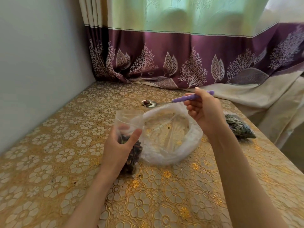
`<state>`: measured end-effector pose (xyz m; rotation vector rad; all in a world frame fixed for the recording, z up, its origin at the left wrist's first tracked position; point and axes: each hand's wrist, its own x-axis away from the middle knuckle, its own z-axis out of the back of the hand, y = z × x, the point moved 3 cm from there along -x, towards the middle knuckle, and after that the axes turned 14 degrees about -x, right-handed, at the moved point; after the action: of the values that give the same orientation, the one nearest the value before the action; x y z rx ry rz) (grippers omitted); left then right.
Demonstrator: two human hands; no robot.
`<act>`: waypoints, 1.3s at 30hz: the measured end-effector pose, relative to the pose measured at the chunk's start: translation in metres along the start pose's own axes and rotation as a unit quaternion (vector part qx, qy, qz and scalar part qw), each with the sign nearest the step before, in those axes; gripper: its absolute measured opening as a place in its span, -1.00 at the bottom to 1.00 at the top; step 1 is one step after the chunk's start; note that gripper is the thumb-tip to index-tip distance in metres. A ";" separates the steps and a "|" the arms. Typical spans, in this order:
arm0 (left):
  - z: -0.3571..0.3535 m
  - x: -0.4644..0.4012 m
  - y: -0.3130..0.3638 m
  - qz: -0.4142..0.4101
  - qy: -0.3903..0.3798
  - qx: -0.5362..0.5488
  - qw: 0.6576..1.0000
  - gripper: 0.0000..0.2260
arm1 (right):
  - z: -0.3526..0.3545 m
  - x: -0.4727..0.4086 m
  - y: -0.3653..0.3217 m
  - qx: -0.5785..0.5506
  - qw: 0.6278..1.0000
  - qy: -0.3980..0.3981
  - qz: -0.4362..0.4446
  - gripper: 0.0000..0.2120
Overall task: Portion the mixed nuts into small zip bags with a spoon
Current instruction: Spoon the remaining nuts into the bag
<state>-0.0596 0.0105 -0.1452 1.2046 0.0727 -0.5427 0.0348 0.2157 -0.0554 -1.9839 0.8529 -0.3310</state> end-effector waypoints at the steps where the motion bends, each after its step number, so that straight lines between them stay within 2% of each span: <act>1: 0.000 0.000 0.001 0.003 -0.001 -0.001 1.000 -0.48 | -0.004 0.003 -0.005 -0.008 1.000 -0.015 0.006 -0.67; 6: -0.002 0.001 0.000 0.015 -0.005 -0.005 1.000 -0.48 | -0.021 0.016 -0.010 -0.004 0.997 -0.076 0.034 -0.65; 12: 0.000 0.001 0.001 0.014 -0.004 0.001 1.000 -0.50 | -0.039 0.030 -0.009 0.110 0.974 -0.180 0.081 -0.74; 17: 0.001 0.002 0.001 0.015 0.006 0.002 1.000 -0.51 | -0.042 0.036 -0.009 0.154 0.957 -0.237 0.070 -0.78; 21: 0.003 0.003 0.004 0.010 0.012 0.012 1.000 -0.51 | -0.041 0.035 -0.011 0.112 0.966 -0.210 0.103 -0.77; 25: 0.013 0.000 0.008 -0.001 0.040 0.020 0.999 -0.47 | -0.027 0.025 -0.015 0.058 0.983 -0.115 0.131 -0.72; 27: 0.018 -0.002 0.008 0.003 0.053 0.022 0.998 -0.48 | -0.017 0.020 -0.016 0.076 0.986 -0.071 0.132 -0.70; 30: 0.023 -0.003 0.007 0.017 0.061 0.038 0.997 -0.54 | -0.005 0.016 -0.013 0.169 0.974 -0.032 0.147 -0.68; 34: 0.029 -0.006 0.005 0.034 0.048 0.048 0.997 -0.58 | -0.004 0.011 -0.006 0.298 0.941 -0.069 0.141 -0.69; 39: 0.031 -0.009 -0.001 0.071 -0.043 0.057 0.995 -0.54 | -0.011 0.011 0.007 0.401 0.900 -0.141 0.092 -0.67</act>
<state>-0.0748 -0.0148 -0.1313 1.2853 -0.1176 -0.4790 0.0339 0.1983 -0.0563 -1.1336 0.5741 -0.2221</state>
